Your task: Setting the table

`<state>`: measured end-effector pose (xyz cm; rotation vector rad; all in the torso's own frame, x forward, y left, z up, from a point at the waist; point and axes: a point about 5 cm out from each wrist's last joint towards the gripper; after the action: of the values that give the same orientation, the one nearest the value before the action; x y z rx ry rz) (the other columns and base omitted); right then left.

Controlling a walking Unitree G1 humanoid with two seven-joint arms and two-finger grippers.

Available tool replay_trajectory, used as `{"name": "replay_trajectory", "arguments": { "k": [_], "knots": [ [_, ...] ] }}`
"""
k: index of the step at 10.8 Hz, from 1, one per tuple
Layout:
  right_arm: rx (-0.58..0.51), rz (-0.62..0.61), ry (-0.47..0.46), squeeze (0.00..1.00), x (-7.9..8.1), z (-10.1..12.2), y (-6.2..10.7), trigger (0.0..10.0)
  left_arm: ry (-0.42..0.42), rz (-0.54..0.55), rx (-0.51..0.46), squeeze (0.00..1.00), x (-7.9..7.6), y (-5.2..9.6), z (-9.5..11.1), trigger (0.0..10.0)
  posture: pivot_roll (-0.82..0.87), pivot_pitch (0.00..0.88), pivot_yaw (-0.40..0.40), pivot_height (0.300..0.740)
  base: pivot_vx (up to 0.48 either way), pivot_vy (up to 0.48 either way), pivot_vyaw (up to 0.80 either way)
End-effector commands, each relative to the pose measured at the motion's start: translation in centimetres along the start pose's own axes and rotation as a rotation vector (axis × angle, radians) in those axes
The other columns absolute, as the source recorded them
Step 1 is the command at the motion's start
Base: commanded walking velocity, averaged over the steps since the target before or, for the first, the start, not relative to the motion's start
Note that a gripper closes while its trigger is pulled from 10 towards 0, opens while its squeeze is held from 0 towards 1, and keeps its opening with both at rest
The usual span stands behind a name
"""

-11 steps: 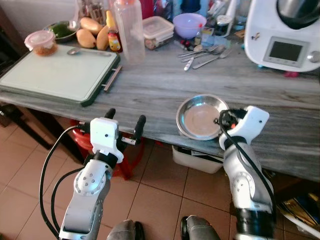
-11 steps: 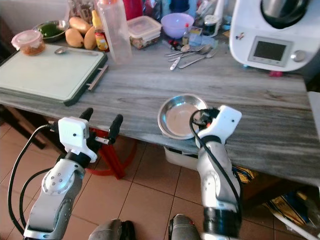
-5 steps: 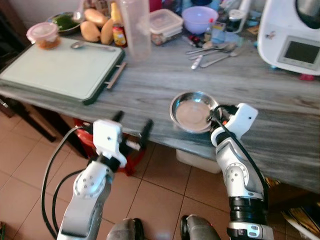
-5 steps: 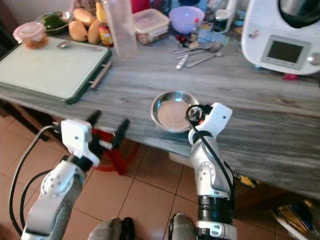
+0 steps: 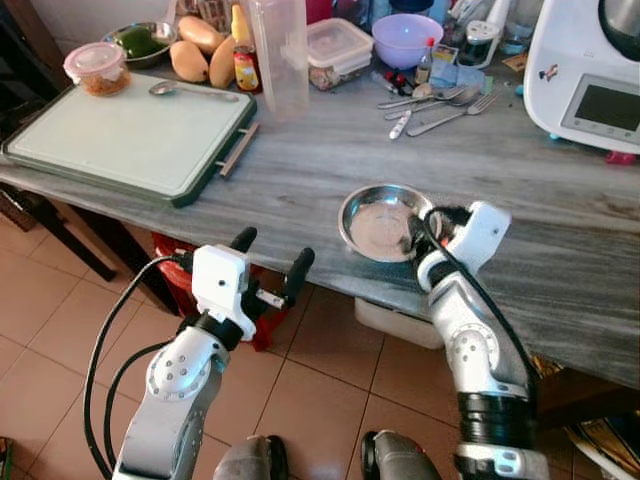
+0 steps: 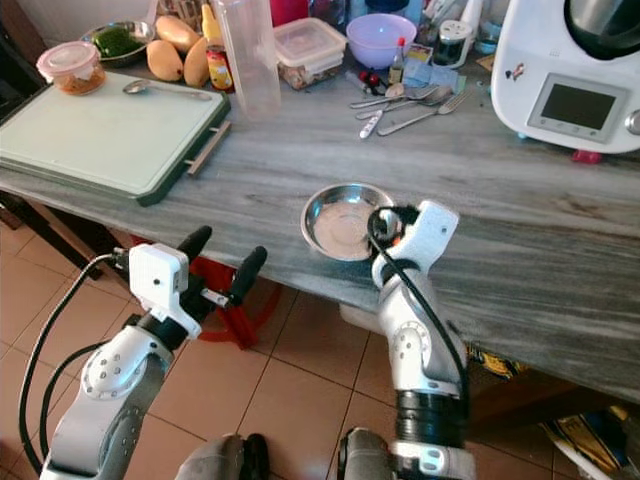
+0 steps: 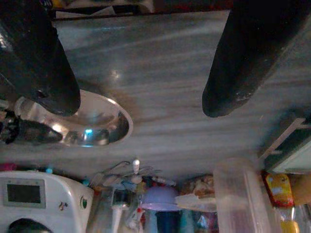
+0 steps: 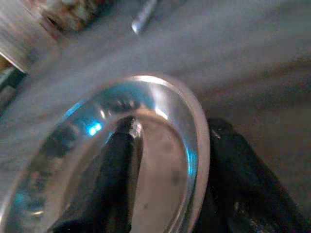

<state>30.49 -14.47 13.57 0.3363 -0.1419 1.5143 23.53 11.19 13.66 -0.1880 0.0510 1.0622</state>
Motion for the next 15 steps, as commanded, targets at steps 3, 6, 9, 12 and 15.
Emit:
{"name": "replay_trajectory", "arguments": {
  "k": [3, 6, 9, 12, 15],
  "knots": [
    [-0.151, 0.035, 0.167, 1.00, -0.3, 1.9, 1.1, 10.0, -0.015, 0.037, 0.011, 0.00, 0.4, 0.3, 0.0, 10.0, -0.06, 0.127, 0.027, 0.740, 0.000, 0.000, 0.00],
    [-0.203, 0.077, 0.384, 1.00, -0.9, 1.5, 3.2, 10.0, -0.011, 0.181, 0.074, 0.00, 1.9, 0.1, -0.8, 10.0, -0.06, 0.128, 0.029, 0.740, 0.000, 0.000, 0.00],
    [-0.254, 0.099, 0.475, 1.00, -0.1, 1.6, 4.0, 10.0, -0.006, 0.349, 0.018, 0.00, 3.8, -0.4, 0.2, 10.0, -0.07, 0.121, 0.028, 0.740, 0.000, 0.000, 0.00],
    [-0.287, 0.059, 0.543, 0.87, -1.0, 1.5, 4.7, 10.0, 0.015, 0.386, 0.034, 0.00, 3.8, -0.4, -0.2, 10.0, -0.06, 0.101, 0.017, 0.740, 0.000, 0.000, 0.00],
    [-0.269, -0.071, 0.589, 0.00, -3.3, 1.1, 5.8, 10.0, 0.066, 0.380, 0.061, 0.00, 3.2, -0.3, -1.3, 10.0, -0.06, 0.068, 0.019, 0.740, 0.000, 0.000, 0.00]
  ]
}}
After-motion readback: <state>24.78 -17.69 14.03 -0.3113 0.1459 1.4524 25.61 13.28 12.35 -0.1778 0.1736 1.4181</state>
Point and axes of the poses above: a point about 5 cm out from each wrist's last joint towards the gripper, its own y axis pointing back from the gripper into the wrist, its own z axis along the axis of the wrist's last joint, x = y × z, and after that the axes turned 7 degrees about y, right-handed
